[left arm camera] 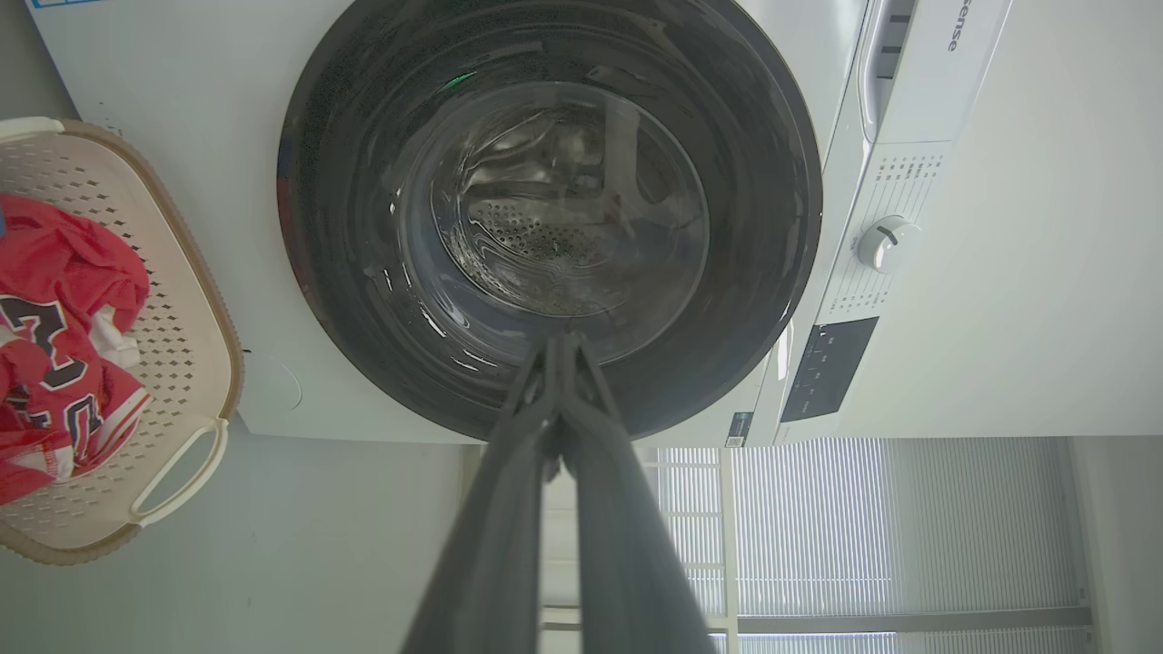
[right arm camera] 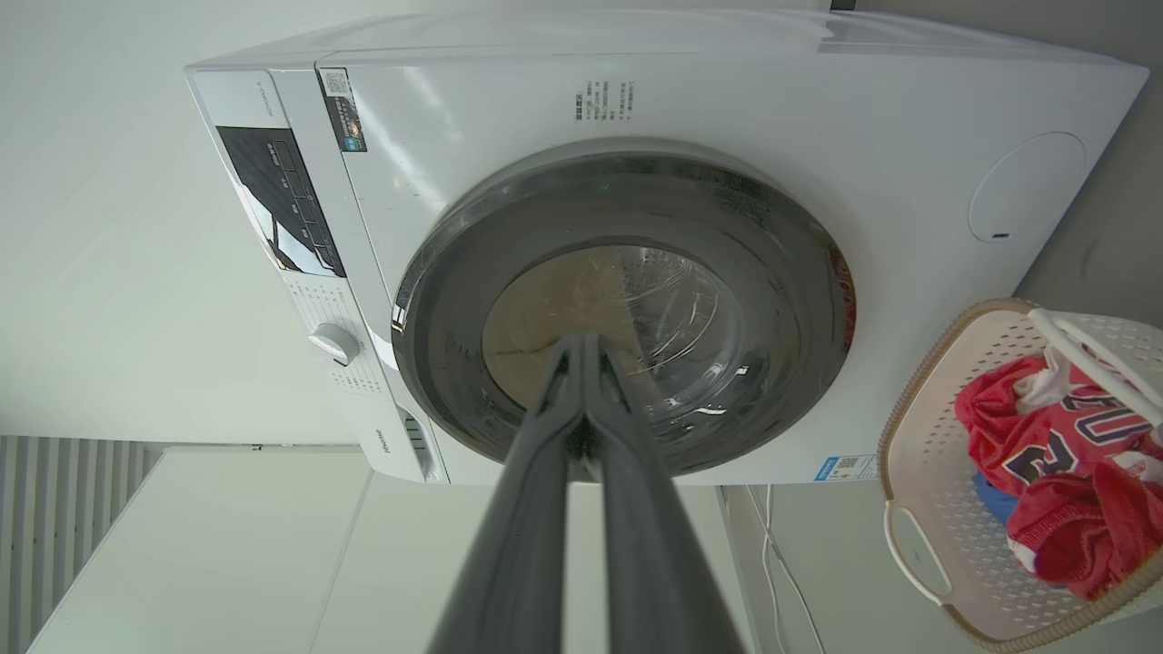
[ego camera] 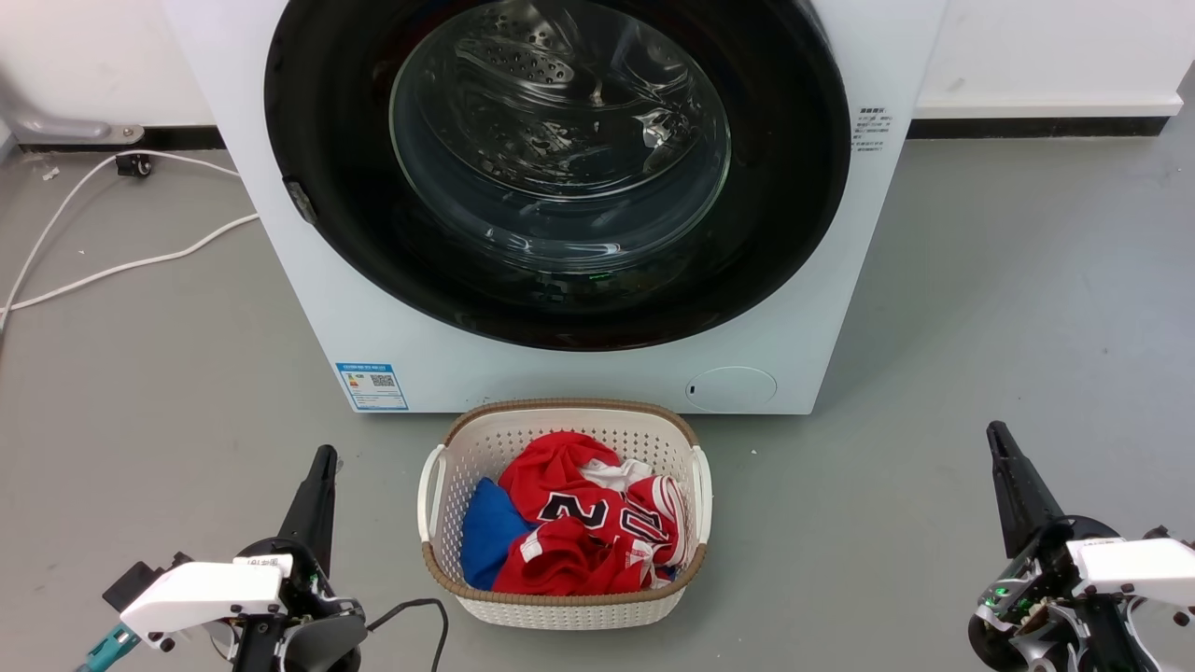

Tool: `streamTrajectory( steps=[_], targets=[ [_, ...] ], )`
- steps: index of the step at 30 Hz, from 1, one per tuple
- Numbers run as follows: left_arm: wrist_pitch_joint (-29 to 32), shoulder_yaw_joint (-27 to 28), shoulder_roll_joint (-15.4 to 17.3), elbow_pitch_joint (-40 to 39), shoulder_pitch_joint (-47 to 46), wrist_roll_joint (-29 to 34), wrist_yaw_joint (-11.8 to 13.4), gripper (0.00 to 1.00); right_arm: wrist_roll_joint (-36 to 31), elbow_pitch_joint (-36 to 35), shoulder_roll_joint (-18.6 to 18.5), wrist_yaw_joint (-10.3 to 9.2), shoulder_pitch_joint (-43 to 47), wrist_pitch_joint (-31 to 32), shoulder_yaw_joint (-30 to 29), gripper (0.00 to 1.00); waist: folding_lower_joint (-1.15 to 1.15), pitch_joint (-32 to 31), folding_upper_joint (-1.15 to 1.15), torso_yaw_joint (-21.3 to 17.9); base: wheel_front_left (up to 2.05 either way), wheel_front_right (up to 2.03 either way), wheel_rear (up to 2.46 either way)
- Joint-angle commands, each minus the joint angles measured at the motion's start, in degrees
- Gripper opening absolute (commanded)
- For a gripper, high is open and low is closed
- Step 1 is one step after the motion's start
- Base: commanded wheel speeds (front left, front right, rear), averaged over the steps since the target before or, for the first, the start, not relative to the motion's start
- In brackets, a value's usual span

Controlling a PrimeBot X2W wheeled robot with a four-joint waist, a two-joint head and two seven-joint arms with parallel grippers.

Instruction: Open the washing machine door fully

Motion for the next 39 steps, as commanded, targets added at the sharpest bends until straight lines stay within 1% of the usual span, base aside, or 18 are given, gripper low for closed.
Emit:
streamTrajectory(
  steps=[1, 18, 19, 25, 28, 33, 39],
  targets=[
    [0.2, 0.2, -0.1, 0.0, -0.5, 0.3, -0.2, 0.0, -0.1, 0.1, 0.2, 0.17, -0.6, 0.0, -0.1, 0.0, 0.0, 0.0, 0.0, 0.0, 0.0, 0.0, 0.0],
    [0.2, 0.2, -0.1, 0.0, -0.5, 0.3, -0.2, 0.0, -0.1, 0.1, 0.2, 0.17, -0.6, 0.1, -0.1, 0.0, 0.0, 0.0, 0.0, 0.0, 0.0, 0.0, 0.0],
    [0.0, 0.0, 0.0, 0.2, 0.1, 0.0, 0.0, 1.0, 0.0, 0.2, 0.0, 0.0, 0.1, 0.0, 0.0, 1.0, 0.0, 0.0, 0.0, 0.0, 0.0, 0.0, 0.0],
    [-1.4, -2.1, -0.1, -0.2, 0.0, 0.6, 0.0, 1.0, -0.7, -0.9, 0.0, 0.01, 1.2, -1.2, 0.4, 1.0, 0.0, 0.0, 0.0, 0.0, 0.0, 0.0, 0.0],
    [-2.4, -3.1, -0.1, -0.7, -0.2, 1.9, 0.0, 1.0, -1.7, -1.8, -0.1, 0.01, 1.7, -2.2, 0.7, 1.0, 0.0, 0.0, 0.0, 0.0, 0.0, 0.0, 0.0],
    [-3.8, -4.0, -0.1, -2.0, -0.5, 7.5, 0.0, 1.0, -5.2, -3.3, -0.8, 0.02, 2.5, -3.7, 1.3, 1.0, 0.0, 0.1, 0.0, 0.1, 0.0, 0.0, 0.0],
    [-5.3, -5.3, -0.1, -3.8, -0.6, 16.1, 0.0, 1.0, -14.1, -4.6, -1.6, 0.03, 3.1, -5.3, 1.6, 1.0, 0.0, 0.1, 0.0, 0.1, 0.0, 0.0, 0.0]
  ],
)
